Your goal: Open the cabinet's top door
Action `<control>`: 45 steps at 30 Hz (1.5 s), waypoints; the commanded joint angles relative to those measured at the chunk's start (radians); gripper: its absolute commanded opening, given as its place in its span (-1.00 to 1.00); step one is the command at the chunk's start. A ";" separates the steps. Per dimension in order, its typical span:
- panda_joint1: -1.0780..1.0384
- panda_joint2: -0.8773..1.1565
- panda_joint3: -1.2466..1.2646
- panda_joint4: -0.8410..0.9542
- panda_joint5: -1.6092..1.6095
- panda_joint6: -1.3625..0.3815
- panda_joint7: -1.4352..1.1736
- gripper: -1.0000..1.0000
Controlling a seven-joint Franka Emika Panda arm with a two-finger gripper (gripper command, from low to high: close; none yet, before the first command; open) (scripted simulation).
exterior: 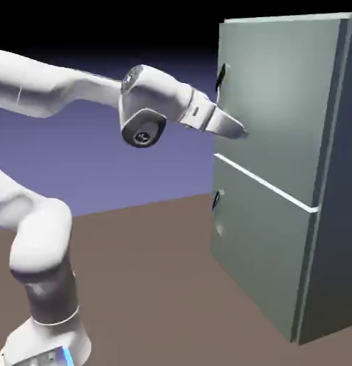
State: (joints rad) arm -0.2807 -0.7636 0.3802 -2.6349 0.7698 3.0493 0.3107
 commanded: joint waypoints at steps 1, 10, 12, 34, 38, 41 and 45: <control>-0.017 -0.011 0.022 0.010 0.044 0.001 -0.024 1.00; -0.165 -0.109 0.215 0.099 0.435 0.007 -0.243 1.00; -0.198 -0.131 0.258 0.119 0.522 0.008 -0.292 1.00; -0.551 -0.365 0.716 0.330 1.450 0.023 -0.811 1.00; -0.661 -0.362 0.755 0.395 1.482 -0.017 -0.817 1.00; -0.739 -0.360 0.783 0.441 1.504 -0.045 -0.821 1.00; -0.668 -0.384 0.730 0.369 1.517 -0.107 -0.850 -1.00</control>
State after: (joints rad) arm -0.9490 -1.1476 1.1097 -2.2663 2.2870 2.9412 -0.5396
